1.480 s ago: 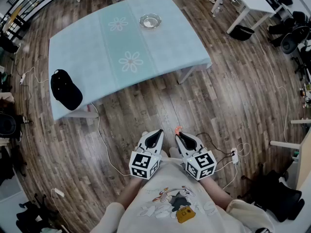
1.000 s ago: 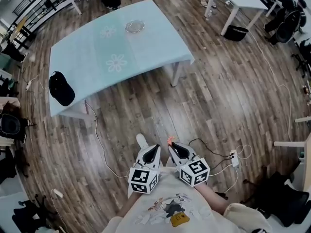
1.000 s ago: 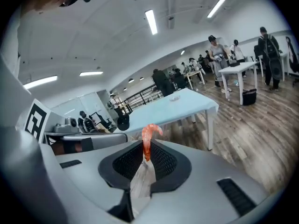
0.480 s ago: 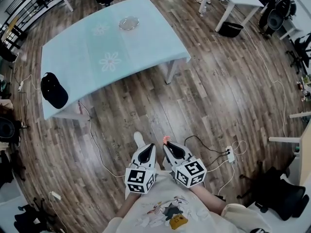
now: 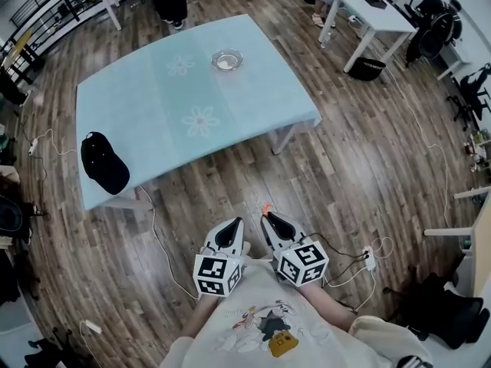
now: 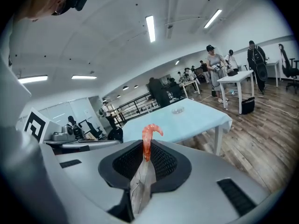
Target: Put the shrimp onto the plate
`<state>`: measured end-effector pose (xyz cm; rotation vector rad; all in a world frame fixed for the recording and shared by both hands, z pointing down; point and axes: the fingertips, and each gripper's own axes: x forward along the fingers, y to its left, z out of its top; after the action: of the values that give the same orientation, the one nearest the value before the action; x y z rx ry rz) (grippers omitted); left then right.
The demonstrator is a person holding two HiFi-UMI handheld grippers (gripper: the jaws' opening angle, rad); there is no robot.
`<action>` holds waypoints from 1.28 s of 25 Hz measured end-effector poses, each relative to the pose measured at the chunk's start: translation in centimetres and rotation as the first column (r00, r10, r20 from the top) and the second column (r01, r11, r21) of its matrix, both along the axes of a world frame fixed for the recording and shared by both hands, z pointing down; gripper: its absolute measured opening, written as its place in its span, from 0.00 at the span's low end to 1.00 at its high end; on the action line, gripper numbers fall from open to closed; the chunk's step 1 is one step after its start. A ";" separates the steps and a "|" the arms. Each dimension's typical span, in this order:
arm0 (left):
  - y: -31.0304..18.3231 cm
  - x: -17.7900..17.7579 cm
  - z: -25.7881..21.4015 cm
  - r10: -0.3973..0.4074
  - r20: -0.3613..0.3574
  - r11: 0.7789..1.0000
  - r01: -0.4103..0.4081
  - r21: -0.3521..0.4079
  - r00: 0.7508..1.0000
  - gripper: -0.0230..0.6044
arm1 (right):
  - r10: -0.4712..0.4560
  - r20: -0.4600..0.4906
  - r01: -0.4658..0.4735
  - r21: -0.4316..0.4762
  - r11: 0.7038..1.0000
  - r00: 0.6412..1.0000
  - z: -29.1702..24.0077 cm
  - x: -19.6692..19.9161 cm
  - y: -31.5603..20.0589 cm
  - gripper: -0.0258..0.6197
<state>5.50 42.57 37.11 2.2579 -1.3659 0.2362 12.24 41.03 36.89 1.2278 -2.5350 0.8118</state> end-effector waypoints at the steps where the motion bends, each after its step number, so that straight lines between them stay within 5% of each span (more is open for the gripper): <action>1: -0.3 -0.9 -0.1 -0.003 -0.007 1.000 0.003 0.002 1.000 0.05 | 0.009 -0.003 -0.009 0.000 1.000 1.000 0.0 -0.6 -0.5 0.14; 6: -1.5 -3.8 0.5 0.035 -0.008 0.999 -0.035 -0.008 0.999 0.05 | 0.058 -0.001 -0.058 -0.013 0.998 0.998 -0.1 -3.1 -2.3 0.14; 18: -5.5 -2.1 0.4 0.087 -0.032 0.996 -0.087 -0.008 0.996 0.05 | 0.075 -0.013 -0.075 -0.022 0.997 0.997 0.3 -2.8 -5.8 0.14; 26: -11.9 -1.1 0.4 0.058 0.021 0.998 -0.058 -0.017 0.998 0.05 | 0.003 -0.005 -0.003 0.025 1.000 1.000 -0.1 -2.3 -13.1 0.14; 32: -18.7 1.7 -0.6 0.041 0.043 0.999 -0.041 0.002 0.998 0.05 | 0.000 -0.023 0.002 0.100 0.995 1.000 -1.6 1.5 -20.9 0.14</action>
<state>7.19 23.85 36.54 2.2979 -1.3430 0.2983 13.78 20.17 35.25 1.2578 -2.5859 0.6748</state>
